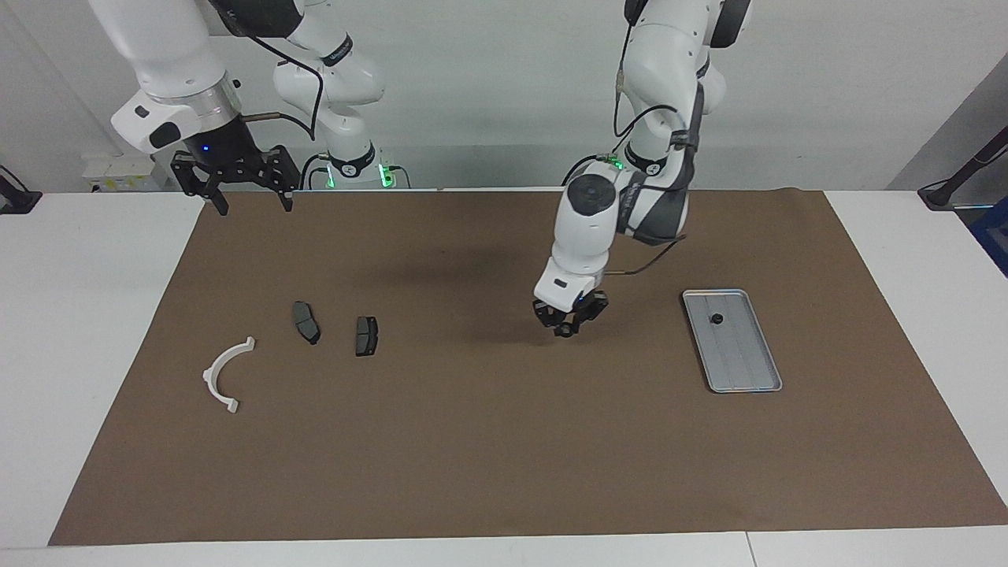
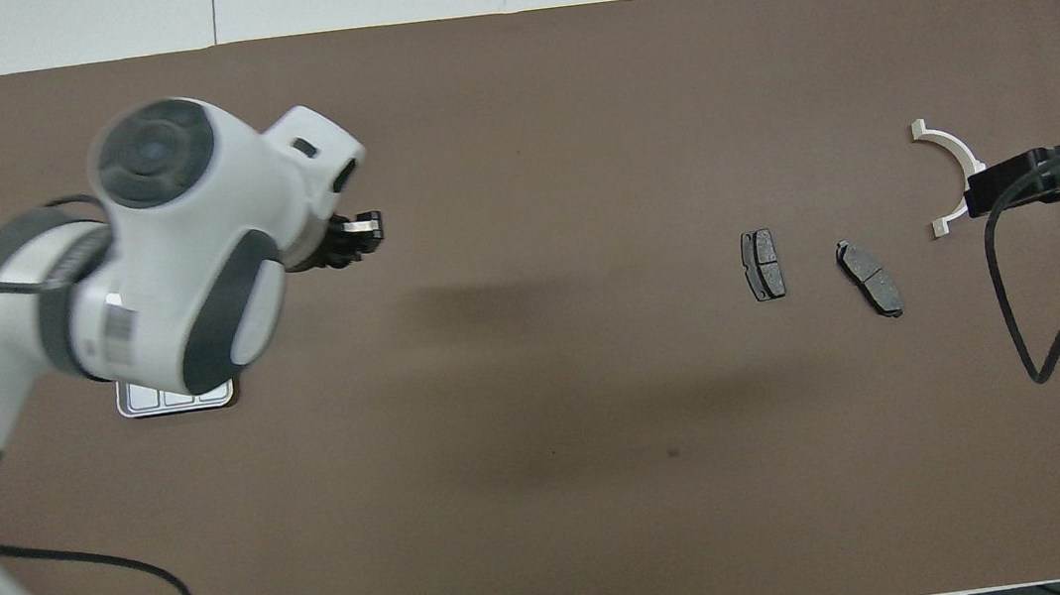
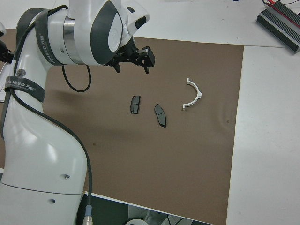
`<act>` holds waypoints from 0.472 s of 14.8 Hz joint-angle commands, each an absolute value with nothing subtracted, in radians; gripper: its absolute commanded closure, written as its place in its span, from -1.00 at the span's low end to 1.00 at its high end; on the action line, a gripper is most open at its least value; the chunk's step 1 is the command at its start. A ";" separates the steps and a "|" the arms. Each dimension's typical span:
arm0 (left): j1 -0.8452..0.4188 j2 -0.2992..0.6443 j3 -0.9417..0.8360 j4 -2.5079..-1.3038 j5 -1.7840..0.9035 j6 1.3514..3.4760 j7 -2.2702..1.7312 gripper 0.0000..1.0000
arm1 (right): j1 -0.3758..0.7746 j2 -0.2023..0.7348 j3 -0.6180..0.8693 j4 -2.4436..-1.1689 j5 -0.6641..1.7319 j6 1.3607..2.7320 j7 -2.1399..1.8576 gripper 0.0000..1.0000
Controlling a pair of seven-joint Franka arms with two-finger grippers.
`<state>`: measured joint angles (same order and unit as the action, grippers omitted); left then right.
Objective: Pick bearing gear from pile to tray
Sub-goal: 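Carry the gear over the metal tray with the left gripper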
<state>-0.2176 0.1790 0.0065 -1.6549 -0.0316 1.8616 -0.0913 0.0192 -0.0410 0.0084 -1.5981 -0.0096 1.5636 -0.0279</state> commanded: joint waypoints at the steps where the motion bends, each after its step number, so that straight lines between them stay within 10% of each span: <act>1: -0.088 0.207 -0.008 -1.664 -0.057 1.908 0.119 1.00 | 0.002 -0.055 0.018 -1.617 0.008 1.585 -0.012 -1.00; 7: -0.034 0.285 -0.006 -1.719 -0.055 2.081 0.185 1.00 | 0.002 -0.055 0.018 -1.617 0.008 1.585 -0.014 -1.00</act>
<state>-0.0477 0.2736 0.0021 -1.6900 -0.0437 2.0250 0.1573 0.0192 -0.0410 0.0084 -1.5981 -0.0096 1.5636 -0.0278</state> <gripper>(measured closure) 0.652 0.000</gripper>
